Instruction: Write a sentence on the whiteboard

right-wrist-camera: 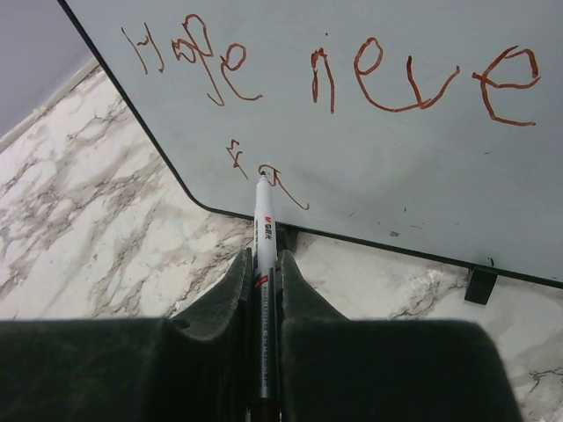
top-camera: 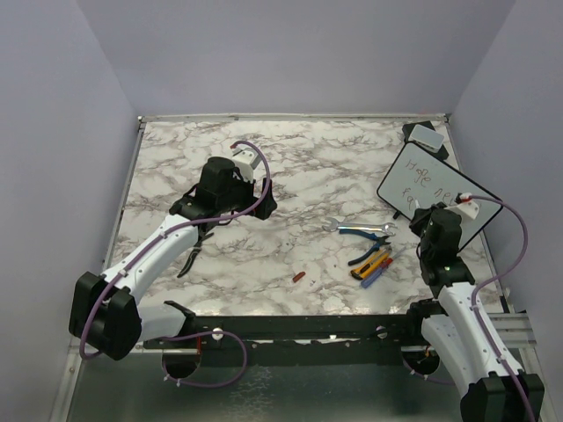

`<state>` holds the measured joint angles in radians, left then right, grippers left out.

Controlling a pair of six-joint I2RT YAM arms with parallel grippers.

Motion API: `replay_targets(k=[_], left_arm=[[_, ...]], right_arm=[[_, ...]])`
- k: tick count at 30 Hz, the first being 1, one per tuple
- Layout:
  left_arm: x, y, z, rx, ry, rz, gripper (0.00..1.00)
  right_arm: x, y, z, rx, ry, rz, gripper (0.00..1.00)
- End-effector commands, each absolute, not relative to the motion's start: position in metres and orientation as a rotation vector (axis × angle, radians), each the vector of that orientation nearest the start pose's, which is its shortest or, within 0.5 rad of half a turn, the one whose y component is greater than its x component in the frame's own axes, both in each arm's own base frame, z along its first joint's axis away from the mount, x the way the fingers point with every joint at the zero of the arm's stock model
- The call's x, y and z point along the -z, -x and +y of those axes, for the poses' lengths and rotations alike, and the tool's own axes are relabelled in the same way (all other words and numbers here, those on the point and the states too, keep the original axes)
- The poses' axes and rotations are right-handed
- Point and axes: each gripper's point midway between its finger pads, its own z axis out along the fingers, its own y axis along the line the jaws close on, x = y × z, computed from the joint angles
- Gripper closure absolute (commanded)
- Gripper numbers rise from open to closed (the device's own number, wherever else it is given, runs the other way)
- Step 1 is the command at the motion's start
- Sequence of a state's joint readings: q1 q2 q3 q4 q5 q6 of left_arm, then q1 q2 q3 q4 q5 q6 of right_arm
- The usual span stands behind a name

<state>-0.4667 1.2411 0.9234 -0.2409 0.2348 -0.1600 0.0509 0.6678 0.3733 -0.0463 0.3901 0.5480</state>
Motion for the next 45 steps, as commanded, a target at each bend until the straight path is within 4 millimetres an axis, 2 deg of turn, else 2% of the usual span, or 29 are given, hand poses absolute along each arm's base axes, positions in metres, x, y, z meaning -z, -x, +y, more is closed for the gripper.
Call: replay_targets(k=[1,9,22,34,43,45], left_arm=[[-0.189,-0.309,-0.208,0.620,-0.466,2.089,0.01],[-0.189,-0.309,-0.207,0.614,-0.463,2.088,0.01],[-0.187,-0.309,-0.207,0.614,-0.467,2.093,0.01],[-0.186,-0.310,-0.207,0.610,-0.467,2.095,0.01],[-0.184,-0.310,-0.207,0.608,-0.468,2.099,0.01],[-0.184,-0.310,-0.207,0.608,-0.469,2.100,0.01]], right_arm=[[-0.160,-0.290,-0.026,-0.069,-0.654,1.746,0.99],[-0.152,-0.292,-0.031,-0.011,-0.649,1.787,0.99],[-0.154,-0.290,-0.037,0.020,-0.677,1.768,0.99],[-0.144,-0.294,-0.045,0.065,-0.716,1.771,0.99],[-0.142,-0.291,-0.054,0.118,-0.752,1.754,0.99],[-0.147,-0.296,-0.053,0.104,-0.743,1.728,0.99]])
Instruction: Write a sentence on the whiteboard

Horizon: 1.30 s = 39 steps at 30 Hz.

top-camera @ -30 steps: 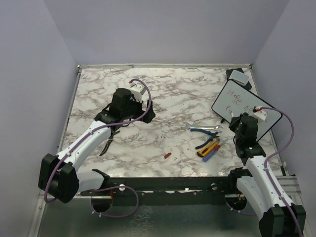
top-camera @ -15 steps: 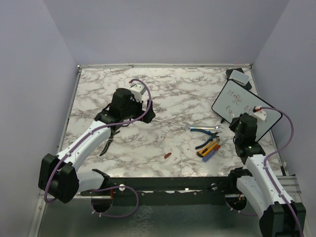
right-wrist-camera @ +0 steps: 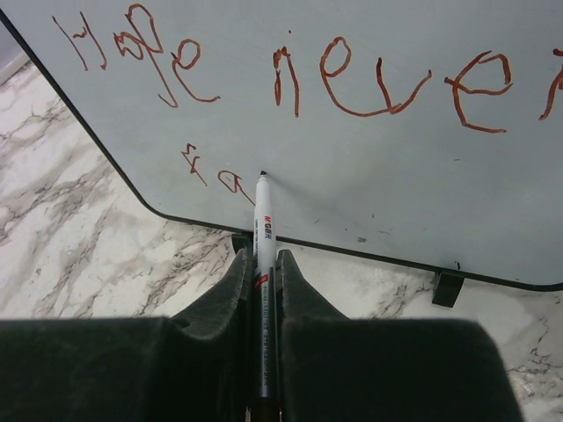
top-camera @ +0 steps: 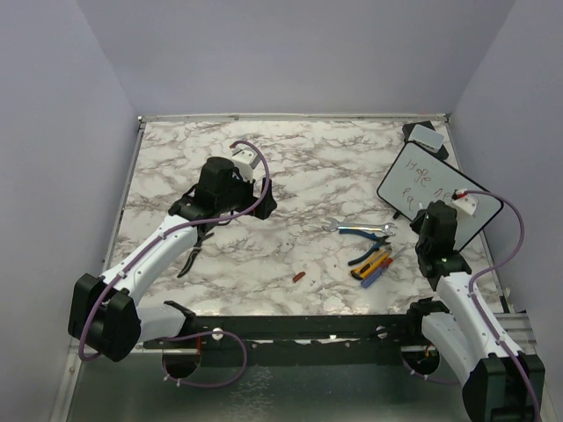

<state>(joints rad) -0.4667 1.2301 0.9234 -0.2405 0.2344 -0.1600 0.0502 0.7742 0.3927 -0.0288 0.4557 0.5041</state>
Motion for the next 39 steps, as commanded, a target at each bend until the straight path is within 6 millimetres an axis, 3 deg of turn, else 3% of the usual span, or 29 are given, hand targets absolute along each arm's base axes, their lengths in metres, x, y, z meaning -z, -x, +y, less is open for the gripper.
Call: replay_targets(k=[1,17,29,39], left_arm=[[-0.183,-0.310,-0.207,0.607,-0.468,2.102,0.01],[-0.183,-0.310,-0.207,0.610,-0.470,2.102,0.01],[-0.185,-0.309,-0.208,0.617,-0.472,2.098,0.01],[-0.186,-0.310,-0.208,0.618,-0.469,2.095,0.01]], right_arm=[[-0.148,-0.297,-0.053,0.103,-0.739,1.725,0.99],[-0.133,-0.303,-0.042,0.065,-0.690,1.794,0.99],[-0.114,-0.293,-0.045,0.092,-0.738,1.849,0.99],[-0.114,-0.292,-0.047,0.105,-0.751,1.850,0.99]])
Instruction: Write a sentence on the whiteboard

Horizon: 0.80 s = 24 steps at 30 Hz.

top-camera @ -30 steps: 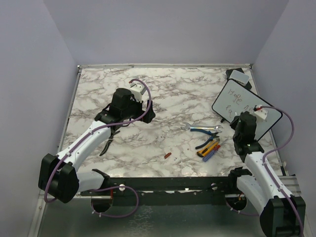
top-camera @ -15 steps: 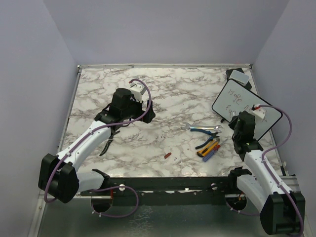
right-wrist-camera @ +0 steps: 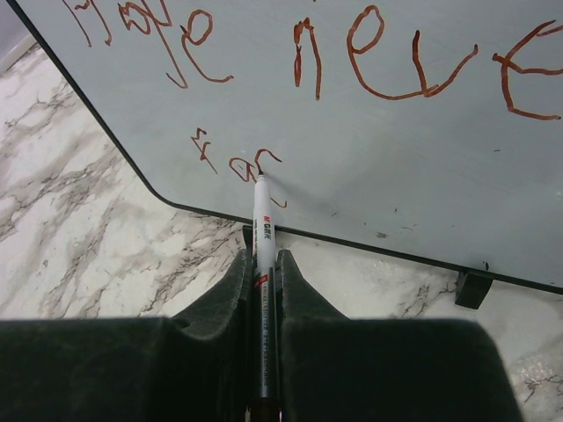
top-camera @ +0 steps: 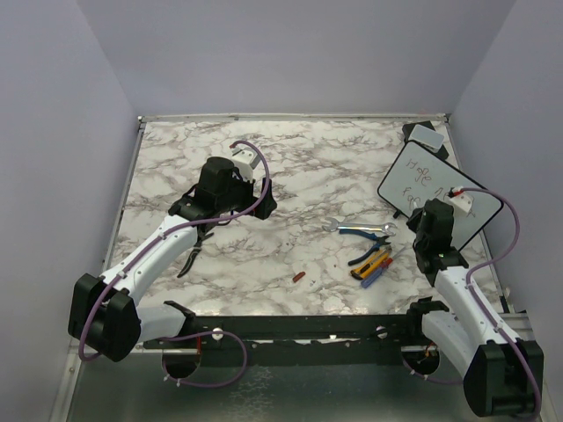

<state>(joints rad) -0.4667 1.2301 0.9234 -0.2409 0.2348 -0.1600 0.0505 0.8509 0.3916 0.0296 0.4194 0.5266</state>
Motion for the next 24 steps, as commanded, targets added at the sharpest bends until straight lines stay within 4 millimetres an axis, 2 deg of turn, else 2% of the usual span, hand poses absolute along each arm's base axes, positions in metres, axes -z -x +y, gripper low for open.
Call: replay_targets(k=[1,18,24], left_arm=[[-0.186,-0.309,-0.208,0.619,-0.470,2.096,0.01],[-0.188,-0.308,-0.208,0.624,-0.472,2.091,0.01],[-0.188,-0.309,-0.208,0.623,-0.472,2.090,0.01]], right_arm=[[-0.114,-0.291,-0.047,0.110,-0.752,1.853,0.99],[-0.159,-0.293,-0.059,0.139,-0.752,1.712,0.99],[-0.167,-0.290,-0.062,0.151,-0.754,1.687,0.99]])
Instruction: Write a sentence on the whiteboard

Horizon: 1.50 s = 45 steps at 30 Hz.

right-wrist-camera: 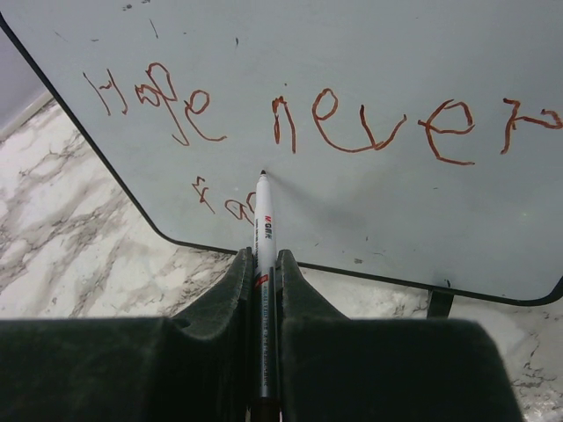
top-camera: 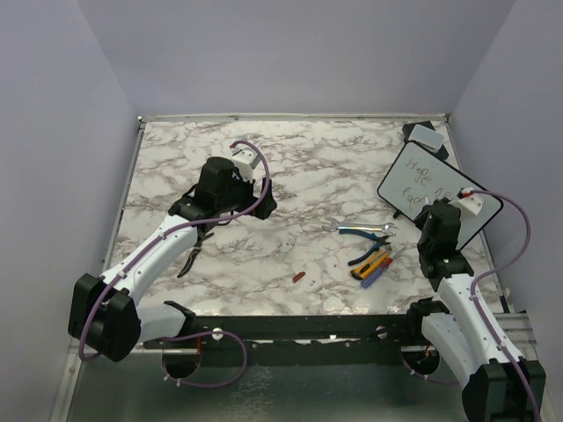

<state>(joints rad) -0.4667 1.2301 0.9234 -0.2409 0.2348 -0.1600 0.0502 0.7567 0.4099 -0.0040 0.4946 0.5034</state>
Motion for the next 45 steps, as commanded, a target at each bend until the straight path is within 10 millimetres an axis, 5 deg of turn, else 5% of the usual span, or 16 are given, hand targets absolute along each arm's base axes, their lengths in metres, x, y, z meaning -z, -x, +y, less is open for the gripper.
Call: replay_targets(k=[1,30,45], left_arm=[[-0.188,-0.308,-0.208,0.624,-0.472,2.091,0.01],[-0.189,-0.308,-0.209,0.629,-0.471,2.088,0.01],[-0.191,-0.307,-0.209,0.632,-0.472,2.083,0.01]], right_arm=[[-0.166,-0.290,-0.062,0.152,-0.754,1.688,0.99],[-0.108,-0.275,-0.049,0.115,-0.796,1.860,0.99],[-0.137,-0.274,-0.045,0.057,-0.761,1.787,1.00]])
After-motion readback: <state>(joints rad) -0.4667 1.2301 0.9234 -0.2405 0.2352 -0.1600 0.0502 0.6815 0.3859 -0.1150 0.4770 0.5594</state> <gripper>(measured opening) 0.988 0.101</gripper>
